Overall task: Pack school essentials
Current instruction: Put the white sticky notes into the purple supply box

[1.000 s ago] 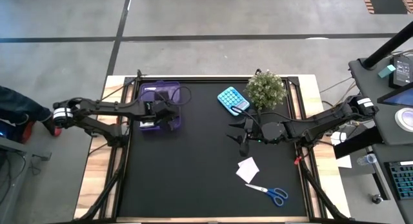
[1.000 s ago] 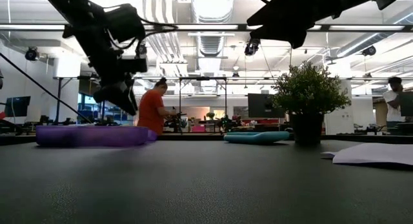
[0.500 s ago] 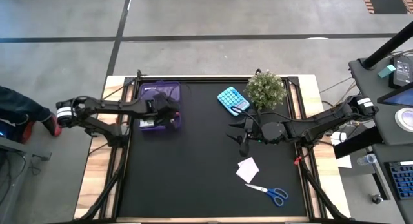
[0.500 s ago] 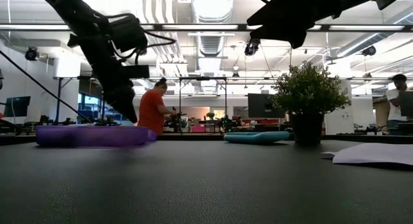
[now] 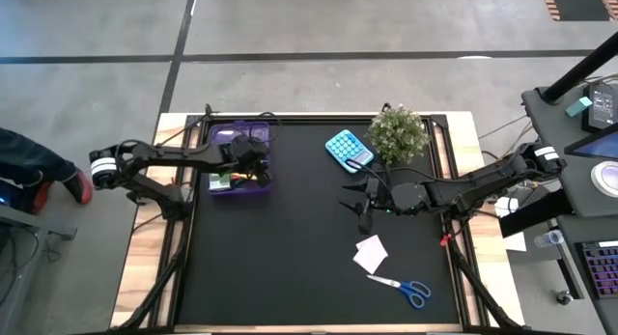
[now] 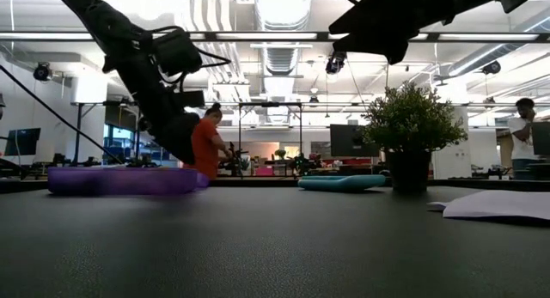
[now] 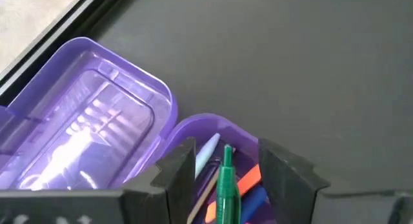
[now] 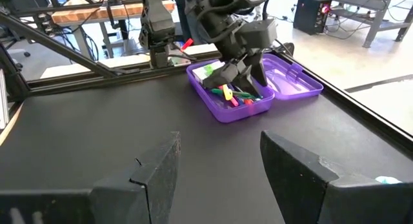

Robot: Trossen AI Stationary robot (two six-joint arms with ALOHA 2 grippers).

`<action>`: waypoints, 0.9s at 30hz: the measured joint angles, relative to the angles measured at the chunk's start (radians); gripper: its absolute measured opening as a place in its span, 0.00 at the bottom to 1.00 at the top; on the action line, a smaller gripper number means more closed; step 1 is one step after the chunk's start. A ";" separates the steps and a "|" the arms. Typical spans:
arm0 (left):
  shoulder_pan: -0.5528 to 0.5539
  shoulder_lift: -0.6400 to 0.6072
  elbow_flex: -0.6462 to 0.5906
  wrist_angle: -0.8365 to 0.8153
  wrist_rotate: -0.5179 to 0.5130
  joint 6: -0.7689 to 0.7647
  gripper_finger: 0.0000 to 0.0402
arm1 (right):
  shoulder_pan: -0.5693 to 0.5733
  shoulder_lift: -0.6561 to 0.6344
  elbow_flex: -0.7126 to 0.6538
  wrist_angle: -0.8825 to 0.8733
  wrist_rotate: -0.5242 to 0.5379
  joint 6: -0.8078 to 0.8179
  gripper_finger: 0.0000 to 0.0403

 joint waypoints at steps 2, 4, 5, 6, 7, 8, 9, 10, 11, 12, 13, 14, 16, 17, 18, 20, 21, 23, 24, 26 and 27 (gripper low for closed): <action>0.000 0.012 -0.005 0.005 -0.001 0.000 0.37 | 0.000 0.000 0.000 0.000 0.000 -0.001 0.51; 0.000 0.023 -0.007 0.003 -0.001 0.002 0.37 | 0.000 0.000 0.000 0.000 0.000 -0.001 0.51; 0.000 0.028 -0.007 0.004 -0.001 0.005 0.37 | 0.000 0.000 0.000 0.000 0.000 -0.001 0.51; 0.000 0.033 -0.007 0.006 -0.003 0.007 0.37 | 0.000 0.000 0.000 0.000 0.000 -0.001 0.51; 0.000 0.039 -0.007 0.010 -0.011 0.008 0.37 | 0.000 0.000 0.000 0.000 0.000 -0.001 0.51; 0.000 0.044 -0.007 0.012 -0.024 0.008 0.37 | 0.000 0.000 0.000 0.000 0.000 -0.001 0.51; 0.000 0.047 -0.007 0.012 -0.035 0.008 0.37 | 0.000 0.000 0.000 0.000 0.000 -0.001 0.51; 0.000 0.050 -0.007 0.012 -0.042 0.009 0.37 | 0.000 0.000 0.000 0.000 0.000 -0.001 0.51; 0.000 0.053 -0.007 0.014 -0.048 0.009 0.37 | 0.000 0.000 0.000 0.000 0.000 -0.001 0.51; 0.000 0.055 -0.007 0.013 -0.050 0.009 0.37 | 0.000 0.000 0.000 0.000 0.000 -0.001 0.51; 0.000 0.055 -0.008 0.013 -0.050 0.009 0.37 | 0.000 0.000 0.000 0.000 0.000 -0.001 0.51; 0.000 0.055 -0.008 0.012 -0.050 0.009 0.37 | 0.000 0.000 0.000 0.000 0.000 -0.001 0.51; 0.000 0.055 -0.008 0.013 -0.050 0.009 0.37 | 0.000 0.000 0.000 0.000 0.000 -0.001 0.51; 0.000 0.055 -0.008 0.012 -0.050 0.009 0.37 | 0.000 0.000 0.000 0.000 0.000 -0.001 0.51; 0.000 0.055 -0.008 0.013 -0.050 0.009 0.38 | 0.000 0.000 0.000 0.000 0.000 -0.001 0.51; 0.000 0.055 -0.008 0.013 -0.050 0.009 0.38 | 0.000 0.000 0.000 0.000 0.000 -0.001 0.51; 0.000 0.055 -0.008 0.013 -0.050 0.009 0.38 | 0.000 0.000 0.000 0.000 0.000 -0.001 0.51; 0.000 0.055 -0.005 0.013 -0.049 0.010 0.38 | 0.000 0.000 0.000 0.000 0.000 -0.001 0.51; 0.000 0.055 -0.003 0.013 -0.049 0.010 0.38 | 0.000 0.000 0.000 0.000 0.000 -0.001 0.51; 0.000 0.055 -0.002 0.014 -0.049 0.010 0.38 | 0.000 0.000 0.000 0.000 0.000 -0.001 0.51; 0.000 0.055 -0.001 0.014 -0.049 0.010 0.38 | 0.000 0.000 0.000 0.000 0.000 -0.001 0.51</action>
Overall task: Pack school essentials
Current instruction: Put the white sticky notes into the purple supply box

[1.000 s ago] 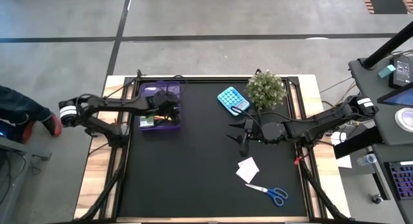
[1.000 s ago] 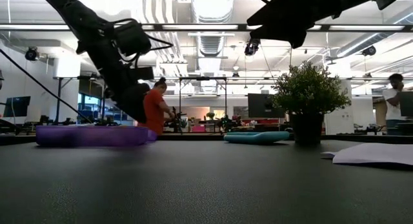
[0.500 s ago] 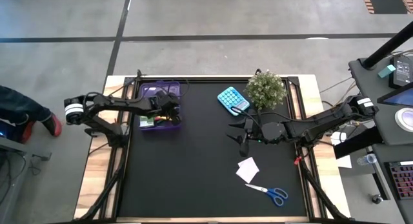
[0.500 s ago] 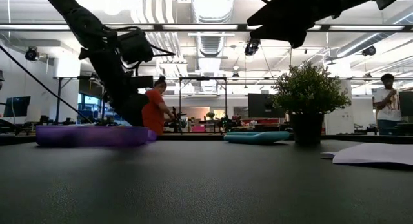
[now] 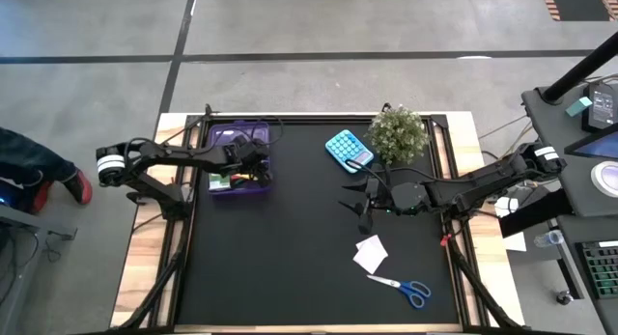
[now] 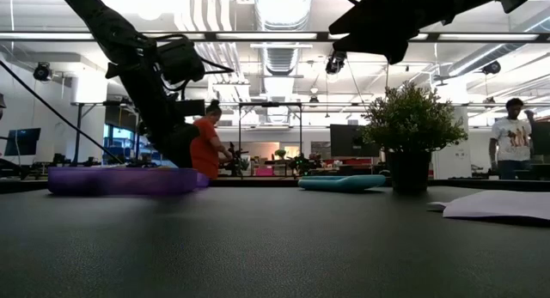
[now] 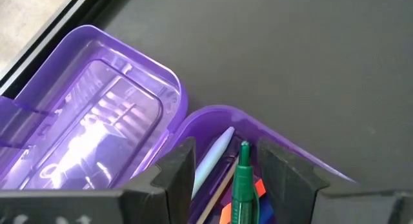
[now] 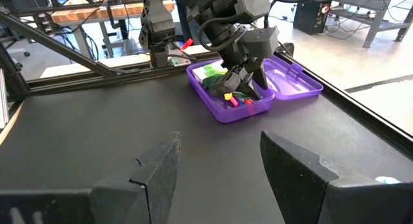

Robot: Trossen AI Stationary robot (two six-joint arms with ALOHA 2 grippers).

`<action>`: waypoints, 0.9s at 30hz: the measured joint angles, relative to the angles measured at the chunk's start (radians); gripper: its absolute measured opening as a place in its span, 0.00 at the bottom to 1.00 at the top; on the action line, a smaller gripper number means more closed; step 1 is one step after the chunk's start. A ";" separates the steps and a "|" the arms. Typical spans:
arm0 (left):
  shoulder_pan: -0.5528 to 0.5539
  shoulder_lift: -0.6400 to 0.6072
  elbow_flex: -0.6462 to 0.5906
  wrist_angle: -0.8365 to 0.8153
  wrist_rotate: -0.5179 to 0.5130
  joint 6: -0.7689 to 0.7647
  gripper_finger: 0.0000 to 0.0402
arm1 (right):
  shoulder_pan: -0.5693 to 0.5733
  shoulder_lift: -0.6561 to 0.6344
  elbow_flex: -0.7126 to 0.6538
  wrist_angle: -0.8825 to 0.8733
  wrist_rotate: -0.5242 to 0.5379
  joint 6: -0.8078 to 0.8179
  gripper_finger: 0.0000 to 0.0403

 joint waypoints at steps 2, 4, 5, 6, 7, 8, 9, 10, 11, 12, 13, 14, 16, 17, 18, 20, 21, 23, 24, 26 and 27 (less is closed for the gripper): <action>0.000 0.000 0.000 0.000 0.000 0.000 0.38 | 0.000 0.000 0.000 0.000 0.000 0.000 0.51; -0.001 0.000 0.000 0.001 0.000 0.000 0.38 | 0.000 0.000 0.000 0.000 0.000 0.000 0.51; -0.002 0.000 0.000 0.001 0.000 0.000 0.38 | 0.000 0.000 0.000 0.000 0.000 0.000 0.51; -0.002 0.000 0.000 0.002 0.000 0.000 0.38 | 0.000 0.000 0.000 0.000 0.000 0.000 0.51; -0.002 0.000 0.000 0.003 0.000 0.000 0.38 | 0.000 0.000 0.000 0.000 0.000 0.000 0.51; -0.003 0.000 0.000 0.003 0.000 0.000 0.38 | 0.000 0.000 0.000 0.000 0.000 0.000 0.51; -0.003 -0.003 0.002 -0.001 0.001 0.000 0.38 | 0.000 0.000 0.000 0.000 0.000 0.000 0.51; -0.003 -0.013 0.006 -0.010 0.001 0.001 0.38 | 0.000 0.000 0.000 0.000 0.000 0.000 0.51; -0.005 -0.025 0.012 -0.013 0.001 0.000 0.38 | 0.000 0.000 0.000 0.000 0.000 0.000 0.51; -0.010 -0.040 0.022 -0.009 0.000 0.001 0.38 | 0.000 0.000 0.000 0.000 0.000 0.000 0.51; -0.017 -0.060 0.031 -0.003 0.001 0.001 0.38 | 0.000 0.000 0.000 0.000 0.000 0.000 0.51; -0.027 -0.081 0.040 -0.001 0.001 0.001 0.38 | 0.000 0.000 0.000 0.000 0.000 0.000 0.51; -0.057 -0.129 0.055 0.012 0.002 0.000 0.38 | 0.000 0.000 0.000 -0.001 0.000 0.000 0.51; -0.080 -0.152 0.059 0.038 0.002 0.000 0.38 | 0.000 0.000 0.000 -0.001 0.000 -0.001 0.51; -0.107 -0.176 0.060 0.073 0.001 0.000 0.38 | 0.000 0.000 0.000 -0.001 0.000 -0.002 0.51; -0.174 -0.221 0.053 0.182 0.003 0.000 0.38 | 0.000 0.000 0.000 -0.001 0.000 -0.009 0.51; -0.213 -0.236 0.049 0.242 0.003 0.000 0.38 | 0.000 0.000 0.000 -0.001 0.001 -0.011 0.51; -0.296 -0.249 0.036 0.369 0.000 0.004 0.38 | 0.000 0.000 0.000 -0.001 0.000 -0.012 0.51; -0.338 -0.249 0.028 0.440 0.000 0.015 0.38 | 0.000 0.000 0.000 -0.001 0.001 -0.011 0.51; -0.423 -0.237 0.008 0.593 0.000 0.057 0.38 | 0.000 0.000 0.000 0.000 0.001 -0.011 0.51; -0.461 -0.227 -0.001 0.665 0.000 0.081 0.38 | 0.000 0.000 0.000 0.000 0.000 -0.010 0.51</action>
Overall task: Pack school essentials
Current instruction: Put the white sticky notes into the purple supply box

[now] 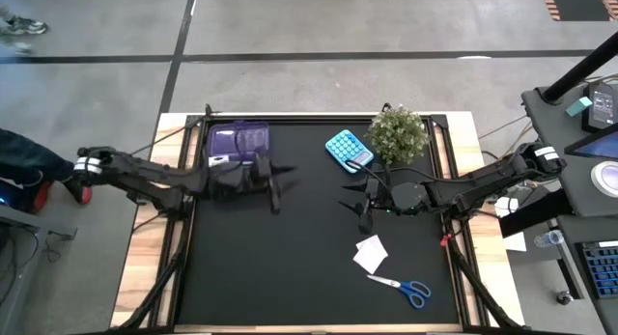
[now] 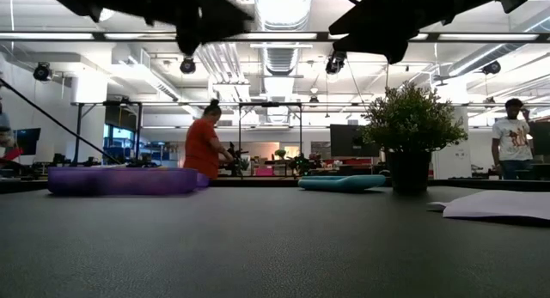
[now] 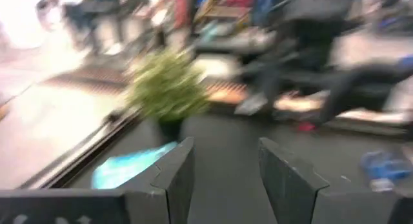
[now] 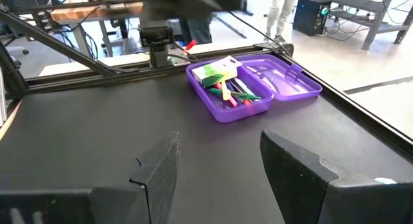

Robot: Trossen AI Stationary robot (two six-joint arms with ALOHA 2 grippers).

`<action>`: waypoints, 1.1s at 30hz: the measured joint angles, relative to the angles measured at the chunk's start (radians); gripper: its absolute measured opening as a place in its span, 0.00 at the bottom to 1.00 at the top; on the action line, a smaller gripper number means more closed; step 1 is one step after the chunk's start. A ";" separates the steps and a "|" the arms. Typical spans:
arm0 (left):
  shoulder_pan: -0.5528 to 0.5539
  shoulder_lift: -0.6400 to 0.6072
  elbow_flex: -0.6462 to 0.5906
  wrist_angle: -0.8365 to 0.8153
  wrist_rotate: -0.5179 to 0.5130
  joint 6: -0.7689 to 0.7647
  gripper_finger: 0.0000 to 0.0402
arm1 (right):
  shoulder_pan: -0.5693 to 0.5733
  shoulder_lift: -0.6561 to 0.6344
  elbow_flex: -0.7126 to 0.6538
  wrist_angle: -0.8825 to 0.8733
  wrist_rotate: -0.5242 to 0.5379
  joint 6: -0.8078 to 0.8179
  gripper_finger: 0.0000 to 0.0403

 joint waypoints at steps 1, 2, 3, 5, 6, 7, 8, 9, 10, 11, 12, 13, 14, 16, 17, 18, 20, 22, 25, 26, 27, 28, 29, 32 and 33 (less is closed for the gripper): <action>-0.037 0.014 -0.009 0.056 -0.001 0.017 0.38 | 0.000 0.000 0.000 0.000 0.000 0.000 0.51; -0.070 0.030 -0.014 0.102 0.000 0.026 0.38 | 0.000 0.000 0.000 0.000 0.000 0.000 0.51; -0.097 0.045 -0.017 0.134 0.000 0.030 0.38 | 0.000 0.000 0.000 0.000 0.000 0.001 0.51; -0.144 0.075 -0.020 0.171 -0.002 0.033 0.38 | 0.000 0.000 0.000 0.000 0.000 0.002 0.51; -0.163 0.090 -0.020 0.184 -0.002 0.039 0.38 | 0.000 0.000 0.000 0.000 0.000 0.002 0.51; -0.179 0.109 -0.019 0.194 -0.002 0.048 0.38 | 0.000 0.000 0.000 0.000 0.000 0.002 0.51; -0.192 0.128 -0.019 0.202 -0.002 0.053 0.38 | 0.000 0.000 0.000 0.000 0.000 0.002 0.51; -0.201 0.146 -0.019 0.207 -0.002 0.055 0.38 | 0.000 0.000 0.000 0.000 0.000 0.002 0.51; -0.206 0.164 -0.019 0.221 -0.002 0.057 0.38 | 0.000 0.000 0.000 0.000 0.000 0.002 0.51; -0.207 0.181 -0.019 0.243 -0.003 0.056 0.38 | 0.000 0.000 0.000 0.000 0.000 0.002 0.51; -0.208 0.194 -0.019 0.264 -0.003 0.056 0.38 | 0.000 0.000 0.000 0.000 0.000 0.002 0.51; -0.208 0.207 -0.019 0.285 -0.004 0.057 0.38 | 0.000 0.000 0.000 0.000 0.000 0.003 0.51; -0.208 0.217 -0.019 0.303 -0.004 0.058 0.38 | 0.000 0.000 0.000 0.000 0.000 0.002 0.51; -0.205 0.235 -0.016 0.309 -0.004 0.058 0.38 | 0.000 0.000 0.000 0.000 0.000 0.002 0.51; -0.203 0.239 -0.015 0.308 -0.004 0.059 0.38 | 0.000 0.000 0.000 0.000 0.000 0.002 0.51; -0.203 0.240 -0.015 0.306 -0.004 0.059 0.38 | 0.000 0.000 0.000 0.000 0.000 0.002 0.51; -0.202 0.240 -0.014 0.310 -0.004 0.058 0.38 | 0.000 0.000 0.000 0.000 0.000 0.002 0.51; -0.202 0.240 -0.014 0.310 -0.004 0.057 0.38 | 0.000 0.000 0.000 0.000 0.000 0.003 0.51; -0.202 0.240 -0.014 0.310 -0.004 0.057 0.38 | 0.001 0.000 0.000 -0.017 -0.009 0.056 0.51; -0.202 0.240 -0.014 0.310 -0.004 0.057 0.38 | 0.000 0.000 0.000 -0.032 -0.040 0.088 0.51; -0.202 0.240 -0.014 0.309 -0.004 0.057 0.38 | 0.000 0.000 0.000 -0.049 -0.098 0.127 0.51; -0.202 0.240 -0.014 0.309 -0.004 0.057 0.38 | 0.000 0.000 0.001 -0.067 -0.179 0.173 0.51; -0.202 0.240 -0.014 0.309 -0.004 0.057 0.38 | 0.000 0.000 0.006 -0.101 -0.278 0.227 0.51; -0.202 0.240 -0.014 0.309 -0.004 0.058 0.38 | 0.026 0.015 0.023 -0.171 -0.519 0.385 0.51; -0.202 0.240 -0.014 0.309 -0.004 0.058 0.38 | 0.048 0.025 0.027 -0.193 -0.549 0.438 0.51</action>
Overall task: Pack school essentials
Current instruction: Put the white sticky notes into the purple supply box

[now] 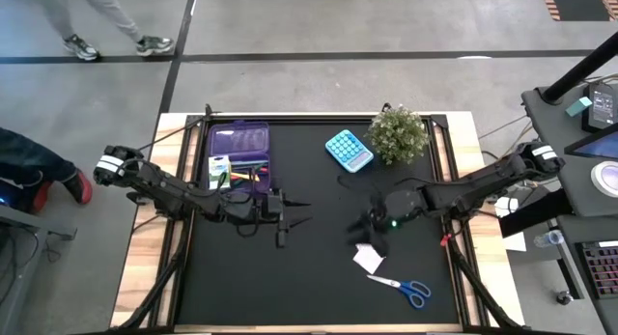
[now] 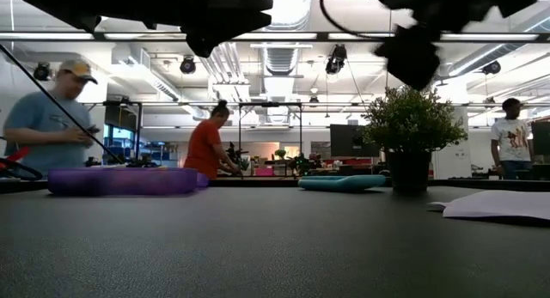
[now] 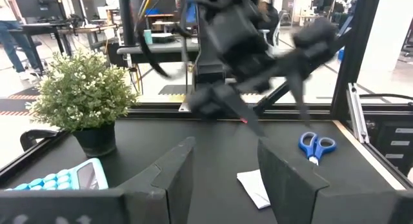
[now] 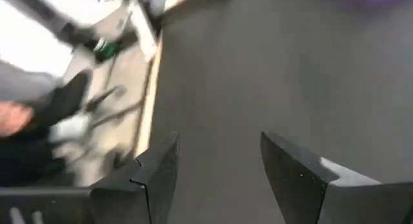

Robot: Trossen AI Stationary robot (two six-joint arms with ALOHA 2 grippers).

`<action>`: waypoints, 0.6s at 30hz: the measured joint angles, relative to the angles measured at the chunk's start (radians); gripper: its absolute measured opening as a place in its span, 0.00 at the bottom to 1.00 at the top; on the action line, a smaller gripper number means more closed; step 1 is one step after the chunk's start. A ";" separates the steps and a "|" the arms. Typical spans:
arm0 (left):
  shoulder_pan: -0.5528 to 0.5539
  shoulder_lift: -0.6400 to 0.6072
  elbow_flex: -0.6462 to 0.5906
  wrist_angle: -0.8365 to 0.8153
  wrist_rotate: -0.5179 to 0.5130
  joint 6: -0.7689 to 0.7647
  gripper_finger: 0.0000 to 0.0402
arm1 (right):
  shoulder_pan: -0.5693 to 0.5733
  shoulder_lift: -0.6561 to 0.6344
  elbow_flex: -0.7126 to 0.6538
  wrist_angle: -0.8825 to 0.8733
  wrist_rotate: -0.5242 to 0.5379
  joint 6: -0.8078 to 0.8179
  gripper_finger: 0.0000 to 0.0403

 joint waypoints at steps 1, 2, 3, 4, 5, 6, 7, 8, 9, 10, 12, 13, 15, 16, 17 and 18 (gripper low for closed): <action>0.000 0.000 0.000 0.000 0.000 0.000 0.38 | 0.026 0.013 0.006 -0.029 -0.006 0.047 0.51; 0.000 0.000 0.000 0.000 0.000 0.000 0.38 | 0.048 0.027 0.015 -0.057 -0.004 0.091 0.51; 0.000 0.000 0.000 0.000 0.000 0.000 0.38 | 0.073 0.042 0.029 -0.088 -0.002 0.138 0.51; 0.000 0.000 0.000 0.000 0.000 -0.001 0.38 | 0.095 0.057 0.047 -0.126 0.002 0.192 0.51; 0.000 0.000 0.000 0.000 0.000 -0.001 0.38 | 0.115 0.074 0.069 -0.175 0.013 0.243 0.51; 0.000 0.000 0.000 0.000 0.000 -0.001 0.38 | 0.133 0.093 0.095 -0.235 0.025 0.291 0.51; 0.000 0.000 0.000 0.000 0.000 -0.002 0.38 | 0.151 0.116 0.124 -0.312 0.038 0.332 0.51; 0.000 0.000 -0.001 0.000 0.000 -0.002 0.38 | 0.168 0.140 0.153 -0.401 0.055 0.373 0.51; 0.000 0.000 -0.001 0.000 0.000 -0.005 0.38 | 0.184 0.167 0.183 -0.493 0.072 0.407 0.51; 0.000 0.000 -0.001 0.000 0.000 -0.007 0.38 | 0.197 0.196 0.215 -0.587 0.087 0.436 0.51; 0.000 0.000 -0.001 0.000 0.000 -0.008 0.38 | 0.218 0.253 0.269 -0.739 0.122 0.476 0.51; -0.001 0.000 -0.001 0.000 0.000 -0.008 0.38 | 0.225 0.283 0.287 -0.797 0.139 0.495 0.51; -0.001 0.000 -0.003 0.000 0.000 -0.008 0.38 | 0.230 0.346 0.306 -0.860 0.147 0.523 0.51; -0.001 0.000 -0.003 0.000 0.000 -0.008 0.38 | 0.231 0.375 0.309 -0.861 0.146 0.526 0.51; -0.001 0.000 -0.004 0.000 0.000 -0.008 0.37 | 0.232 0.402 0.313 -0.857 0.146 0.528 0.51; -0.001 0.000 -0.004 0.000 0.000 -0.008 0.37 | 0.232 0.423 0.316 -0.853 0.146 0.528 0.51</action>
